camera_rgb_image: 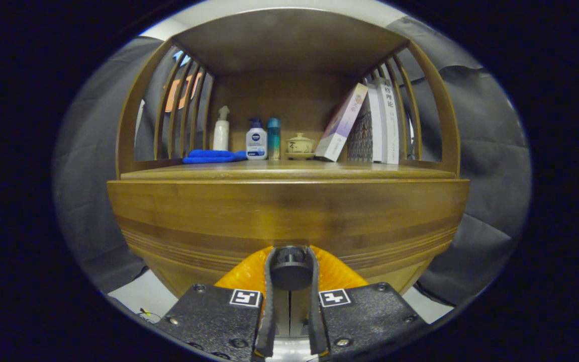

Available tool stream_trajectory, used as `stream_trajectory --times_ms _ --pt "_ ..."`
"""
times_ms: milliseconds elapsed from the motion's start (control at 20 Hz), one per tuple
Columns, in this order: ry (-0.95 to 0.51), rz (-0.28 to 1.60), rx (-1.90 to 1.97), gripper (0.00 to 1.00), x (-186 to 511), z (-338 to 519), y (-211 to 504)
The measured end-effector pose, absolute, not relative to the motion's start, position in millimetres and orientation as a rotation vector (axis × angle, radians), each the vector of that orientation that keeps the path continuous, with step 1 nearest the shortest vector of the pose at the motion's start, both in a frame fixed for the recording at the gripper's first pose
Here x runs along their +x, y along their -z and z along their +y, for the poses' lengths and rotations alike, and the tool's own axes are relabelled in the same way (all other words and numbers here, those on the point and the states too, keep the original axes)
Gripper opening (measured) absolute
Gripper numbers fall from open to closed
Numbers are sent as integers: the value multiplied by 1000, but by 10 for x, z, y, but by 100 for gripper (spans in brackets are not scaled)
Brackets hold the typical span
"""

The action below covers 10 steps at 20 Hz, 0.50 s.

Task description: Pull open the drawer, take out the items inside it, and place them on the countertop above the cabinet.

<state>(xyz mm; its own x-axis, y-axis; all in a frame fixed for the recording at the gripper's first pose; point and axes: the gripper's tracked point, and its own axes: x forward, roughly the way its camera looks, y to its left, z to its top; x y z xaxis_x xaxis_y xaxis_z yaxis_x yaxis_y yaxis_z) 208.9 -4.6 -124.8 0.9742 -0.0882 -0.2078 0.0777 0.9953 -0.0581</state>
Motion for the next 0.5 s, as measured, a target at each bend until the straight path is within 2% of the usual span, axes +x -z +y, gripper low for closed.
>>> stream_trajectory --times_ms 500 --pt "86 201 -48 29 1273 6 1255"
